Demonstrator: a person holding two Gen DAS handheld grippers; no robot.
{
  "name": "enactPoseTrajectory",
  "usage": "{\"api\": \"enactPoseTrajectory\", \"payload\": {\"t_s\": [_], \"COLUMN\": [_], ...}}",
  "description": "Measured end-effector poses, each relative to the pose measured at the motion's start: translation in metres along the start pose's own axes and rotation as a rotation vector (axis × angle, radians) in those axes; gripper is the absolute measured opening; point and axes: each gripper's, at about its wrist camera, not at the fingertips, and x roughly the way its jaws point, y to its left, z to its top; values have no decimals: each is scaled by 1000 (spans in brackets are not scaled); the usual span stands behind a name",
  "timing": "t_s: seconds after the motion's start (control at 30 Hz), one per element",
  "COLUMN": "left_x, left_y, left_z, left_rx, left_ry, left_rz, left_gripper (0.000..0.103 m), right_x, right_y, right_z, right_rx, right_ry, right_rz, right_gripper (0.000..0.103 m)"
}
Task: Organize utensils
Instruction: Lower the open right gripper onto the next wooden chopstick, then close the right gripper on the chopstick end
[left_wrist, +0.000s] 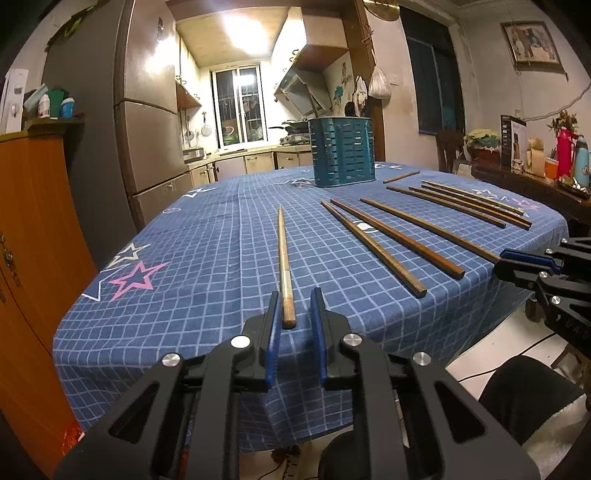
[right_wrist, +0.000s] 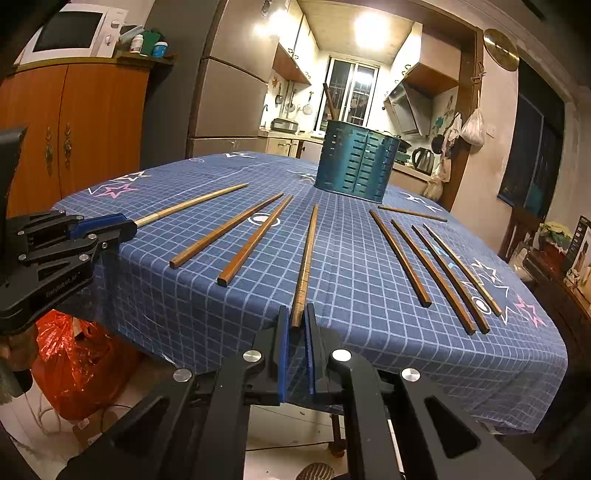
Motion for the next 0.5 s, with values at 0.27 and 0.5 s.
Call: {"api": "enactPoseTrajectory", "payload": {"t_s": [0.27, 0.5], "left_x": [0, -1], "left_y": [6, 6], "left_z": [-1, 0], "left_rx": [-30, -40], "left_ry": [4, 7], "left_rz": [-23, -15], "left_gripper": [6, 5], "right_x": [-1, -8], "right_y": [-3, -10], "right_z": [0, 3], "right_rx": [17, 21], "right_ry": [2, -21], "right_rz": [8, 18], "right_gripper": [9, 8]}}
